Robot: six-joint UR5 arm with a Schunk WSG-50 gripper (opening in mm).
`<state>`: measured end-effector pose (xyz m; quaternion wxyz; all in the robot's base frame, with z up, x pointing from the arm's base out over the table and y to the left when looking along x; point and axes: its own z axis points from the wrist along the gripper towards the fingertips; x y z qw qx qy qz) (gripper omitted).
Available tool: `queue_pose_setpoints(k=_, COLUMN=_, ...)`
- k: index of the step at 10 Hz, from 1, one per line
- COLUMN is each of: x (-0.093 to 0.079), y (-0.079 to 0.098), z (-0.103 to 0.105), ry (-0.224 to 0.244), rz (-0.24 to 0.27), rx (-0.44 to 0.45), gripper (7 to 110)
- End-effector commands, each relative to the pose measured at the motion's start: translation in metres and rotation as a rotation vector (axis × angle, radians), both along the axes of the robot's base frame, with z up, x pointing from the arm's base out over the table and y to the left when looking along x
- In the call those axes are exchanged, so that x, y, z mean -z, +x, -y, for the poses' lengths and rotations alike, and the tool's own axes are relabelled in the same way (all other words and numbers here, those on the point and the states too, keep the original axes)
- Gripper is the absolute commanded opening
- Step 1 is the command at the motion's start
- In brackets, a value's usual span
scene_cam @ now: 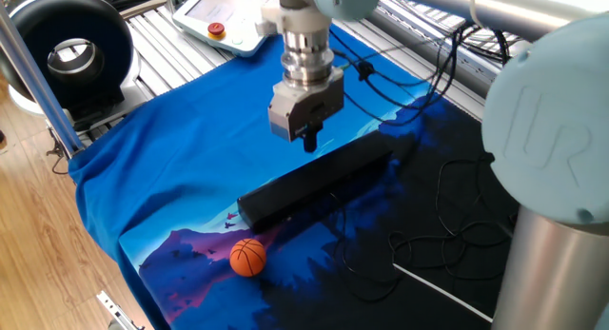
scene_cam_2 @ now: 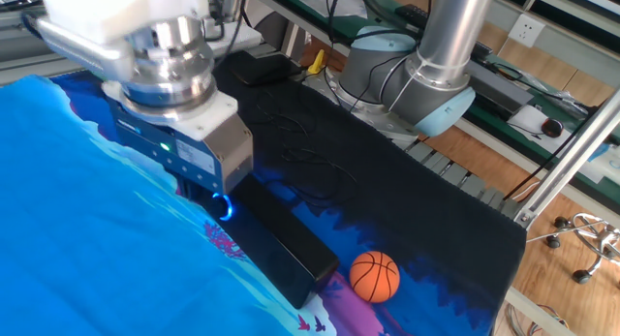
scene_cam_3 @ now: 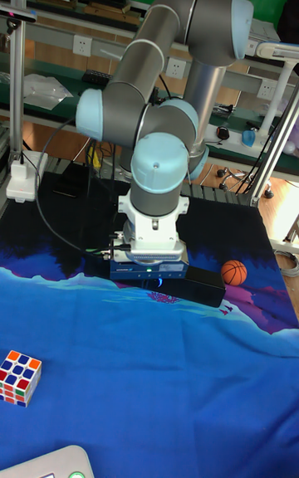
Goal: Turn the knob to decrease the volume of the speaker
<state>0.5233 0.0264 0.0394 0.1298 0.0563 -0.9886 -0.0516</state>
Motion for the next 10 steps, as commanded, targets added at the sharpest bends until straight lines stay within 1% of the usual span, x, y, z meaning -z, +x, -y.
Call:
queue_pose_setpoints(k=1, x=-0.03, y=0.006, z=0.011, ry=-0.044, rz=-0.023, rx=-0.011, gripper=7)
queue_pose_setpoints(k=2, x=-0.039, y=0.002, z=0.006, ry=-0.05, rz=-0.043, rx=0.01, gripper=7)
queue_pose_setpoints(k=3, x=-0.052, y=0.0, z=0.005, ry=-0.073, rz=-0.052, rx=0.033, gripper=7)
queue_pose_setpoints(k=4, x=-0.063, y=0.0, z=0.006, ry=-0.083, rz=-0.057, rx=0.037, gripper=7)
queue_pose_setpoints(k=5, x=-0.072, y=0.001, z=0.005, ry=-0.071, rz=-0.057, rx=0.039, gripper=7)
queue_pose_setpoints(k=7, x=-0.088, y=0.008, z=0.019, ry=-0.056, rz=-0.047, rx=0.023, gripper=7)
queue_pose_setpoints(k=8, x=-0.095, y=0.013, z=0.027, ry=-0.052, rz=-0.036, rx=0.022, gripper=7)
queue_pose_setpoints(k=9, x=-0.101, y=0.023, z=0.033, ry=-0.048, rz=0.009, rx=0.035, gripper=7)
queue_pose_setpoints(k=10, x=-0.108, y=0.031, z=0.04, ry=-0.059, rz=0.057, rx=0.055, gripper=7)
